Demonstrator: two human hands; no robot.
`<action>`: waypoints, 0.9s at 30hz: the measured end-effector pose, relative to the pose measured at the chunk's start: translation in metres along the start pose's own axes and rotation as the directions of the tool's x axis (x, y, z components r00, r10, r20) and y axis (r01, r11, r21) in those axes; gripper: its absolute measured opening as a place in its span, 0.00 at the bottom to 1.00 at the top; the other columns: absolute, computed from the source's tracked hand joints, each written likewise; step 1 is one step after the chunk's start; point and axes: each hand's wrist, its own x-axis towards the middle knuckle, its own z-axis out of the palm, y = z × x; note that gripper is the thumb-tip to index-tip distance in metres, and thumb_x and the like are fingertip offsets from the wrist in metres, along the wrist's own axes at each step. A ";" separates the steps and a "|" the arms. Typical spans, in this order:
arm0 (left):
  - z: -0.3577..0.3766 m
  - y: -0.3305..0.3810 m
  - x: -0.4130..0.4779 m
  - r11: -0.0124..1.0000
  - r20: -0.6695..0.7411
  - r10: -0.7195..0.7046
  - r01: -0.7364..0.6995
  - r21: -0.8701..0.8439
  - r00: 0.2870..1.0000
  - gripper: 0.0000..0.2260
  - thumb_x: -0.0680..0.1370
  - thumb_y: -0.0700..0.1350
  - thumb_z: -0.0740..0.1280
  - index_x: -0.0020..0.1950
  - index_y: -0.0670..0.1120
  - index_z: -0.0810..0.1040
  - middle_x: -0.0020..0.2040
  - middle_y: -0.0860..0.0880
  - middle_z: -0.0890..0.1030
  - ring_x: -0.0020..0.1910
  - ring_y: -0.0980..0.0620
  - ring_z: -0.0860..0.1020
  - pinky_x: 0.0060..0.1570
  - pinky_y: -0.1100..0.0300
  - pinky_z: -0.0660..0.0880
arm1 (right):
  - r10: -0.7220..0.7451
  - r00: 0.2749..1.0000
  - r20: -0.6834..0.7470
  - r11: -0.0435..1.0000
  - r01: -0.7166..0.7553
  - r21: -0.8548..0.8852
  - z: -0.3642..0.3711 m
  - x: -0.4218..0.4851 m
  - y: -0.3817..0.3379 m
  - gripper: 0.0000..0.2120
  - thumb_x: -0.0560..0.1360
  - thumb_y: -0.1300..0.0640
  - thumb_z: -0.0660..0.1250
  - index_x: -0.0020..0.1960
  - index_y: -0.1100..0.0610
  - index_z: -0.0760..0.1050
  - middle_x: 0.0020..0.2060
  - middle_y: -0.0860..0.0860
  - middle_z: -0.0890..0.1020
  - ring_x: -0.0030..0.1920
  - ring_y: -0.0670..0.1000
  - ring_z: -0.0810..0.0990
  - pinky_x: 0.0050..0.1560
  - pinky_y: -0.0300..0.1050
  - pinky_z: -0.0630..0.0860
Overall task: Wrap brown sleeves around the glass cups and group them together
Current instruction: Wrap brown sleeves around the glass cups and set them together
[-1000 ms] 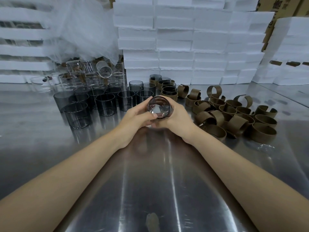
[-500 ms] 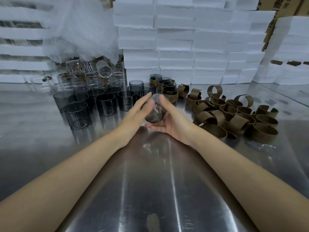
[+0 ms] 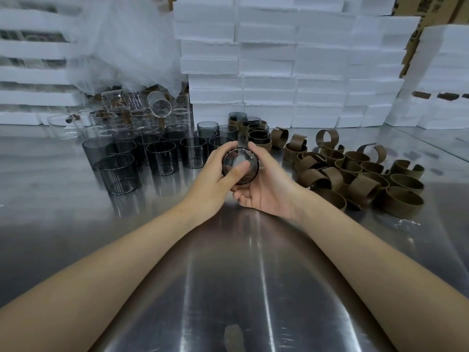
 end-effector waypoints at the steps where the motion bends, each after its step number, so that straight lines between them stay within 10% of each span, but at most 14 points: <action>1: 0.000 0.001 -0.001 1.000 -0.002 0.002 -0.002 0.014 1.000 0.17 0.78 0.55 0.61 0.67 0.58 0.67 0.65 0.49 0.74 0.54 0.69 0.74 0.50 0.79 0.67 | 0.008 1.000 0.016 1.000 -0.008 0.007 0.000 0.000 0.000 0.32 0.75 0.32 0.57 0.53 0.62 0.75 0.36 0.56 0.77 0.31 0.51 0.78 0.32 0.39 0.76; 7: -0.006 0.000 -0.002 0.999 -0.038 -0.013 0.012 -0.037 0.999 0.21 0.77 0.63 0.51 0.62 0.56 0.75 0.53 0.58 0.81 0.53 0.67 0.78 0.53 0.76 0.69 | 0.067 0.995 0.069 0.997 -0.069 0.021 0.002 -0.004 -0.001 0.28 0.75 0.33 0.57 0.46 0.60 0.75 0.34 0.55 0.77 0.31 0.49 0.76 0.33 0.38 0.74; 14: 0.002 -0.007 0.001 0.976 -0.055 -0.031 0.019 -0.216 0.998 0.32 0.61 0.48 0.80 0.63 0.54 0.74 0.54 0.60 0.82 0.56 0.62 0.79 0.47 0.69 0.76 | 0.080 0.992 0.092 0.993 -0.088 0.079 0.004 -0.008 -0.002 0.28 0.71 0.32 0.63 0.42 0.58 0.81 0.33 0.51 0.77 0.30 0.47 0.75 0.32 0.36 0.73; 22: 0.000 -0.001 0.002 0.970 -0.164 -0.034 -0.008 -0.244 0.986 0.19 0.64 0.49 0.79 0.52 0.50 0.78 0.43 0.60 0.83 0.43 0.61 0.81 0.40 0.62 0.81 | 0.090 0.991 0.096 0.986 -0.103 0.133 0.004 -0.004 -0.001 0.30 0.70 0.35 0.66 0.59 0.60 0.74 0.39 0.55 0.81 0.35 0.49 0.80 0.36 0.38 0.79; 27: 0.002 -0.002 0.003 0.985 -0.214 -0.018 -0.020 -0.172 0.977 0.08 0.73 0.50 0.74 0.49 0.51 0.79 0.41 0.61 0.82 0.43 0.65 0.80 0.42 0.70 0.76 | 0.095 0.989 0.112 0.983 -0.111 0.149 0.003 -0.003 0.000 0.25 0.71 0.36 0.66 0.51 0.58 0.81 0.40 0.55 0.82 0.36 0.50 0.81 0.36 0.39 0.79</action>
